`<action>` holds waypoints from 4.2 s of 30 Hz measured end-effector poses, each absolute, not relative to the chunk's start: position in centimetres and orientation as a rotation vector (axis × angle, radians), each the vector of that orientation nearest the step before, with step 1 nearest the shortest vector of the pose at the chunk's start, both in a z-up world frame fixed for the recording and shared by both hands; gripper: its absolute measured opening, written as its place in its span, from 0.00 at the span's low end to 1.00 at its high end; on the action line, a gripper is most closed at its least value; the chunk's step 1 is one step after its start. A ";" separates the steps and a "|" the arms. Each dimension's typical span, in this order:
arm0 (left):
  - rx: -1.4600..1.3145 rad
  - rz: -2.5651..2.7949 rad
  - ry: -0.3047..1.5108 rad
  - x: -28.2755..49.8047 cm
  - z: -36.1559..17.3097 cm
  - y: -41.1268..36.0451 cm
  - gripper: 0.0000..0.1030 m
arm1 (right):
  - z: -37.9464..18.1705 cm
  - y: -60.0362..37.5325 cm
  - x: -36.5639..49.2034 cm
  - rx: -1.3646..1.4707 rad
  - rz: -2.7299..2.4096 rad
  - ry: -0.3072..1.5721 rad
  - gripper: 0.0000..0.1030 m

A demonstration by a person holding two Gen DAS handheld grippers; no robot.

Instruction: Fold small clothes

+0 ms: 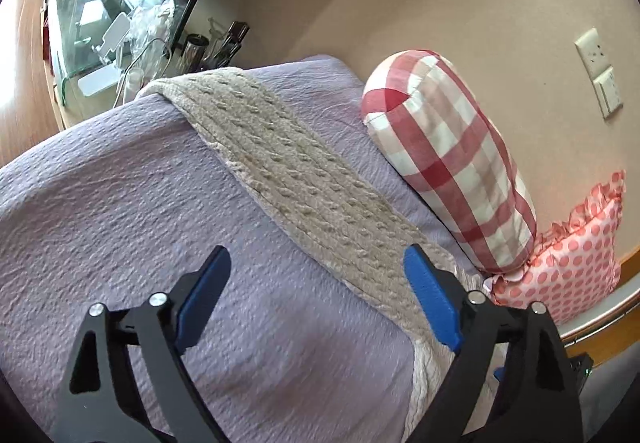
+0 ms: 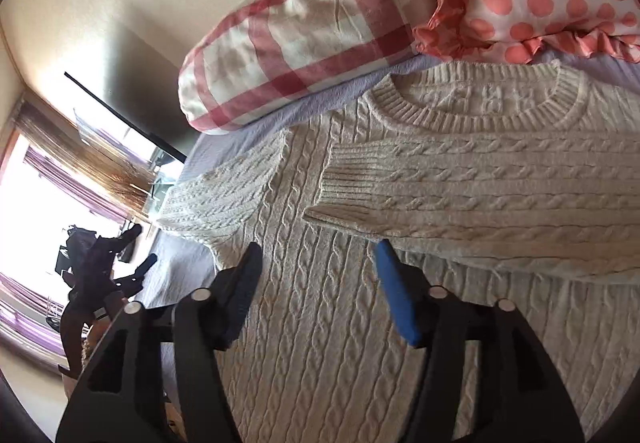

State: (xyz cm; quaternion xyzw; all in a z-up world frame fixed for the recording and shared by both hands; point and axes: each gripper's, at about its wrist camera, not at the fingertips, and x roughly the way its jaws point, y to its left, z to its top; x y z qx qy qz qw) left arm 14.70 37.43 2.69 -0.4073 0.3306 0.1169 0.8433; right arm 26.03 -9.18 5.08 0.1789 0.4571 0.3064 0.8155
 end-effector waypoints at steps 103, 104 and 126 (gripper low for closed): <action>-0.336 -0.303 0.900 1.9 0.6 14.4 0.69 | -2.4 -37.1 5.6 0.567 0.419 0.847 0.36; -0.341 -0.304 0.897 1.4 0.5 14.3 0.65 | -2.8 -36.9 5.0 0.575 0.452 0.840 0.30; -0.478 -0.276 0.709 12.2 9.9 16.6 0.10 | 8.1 -38.9 10.7 0.833 0.587 0.358 0.08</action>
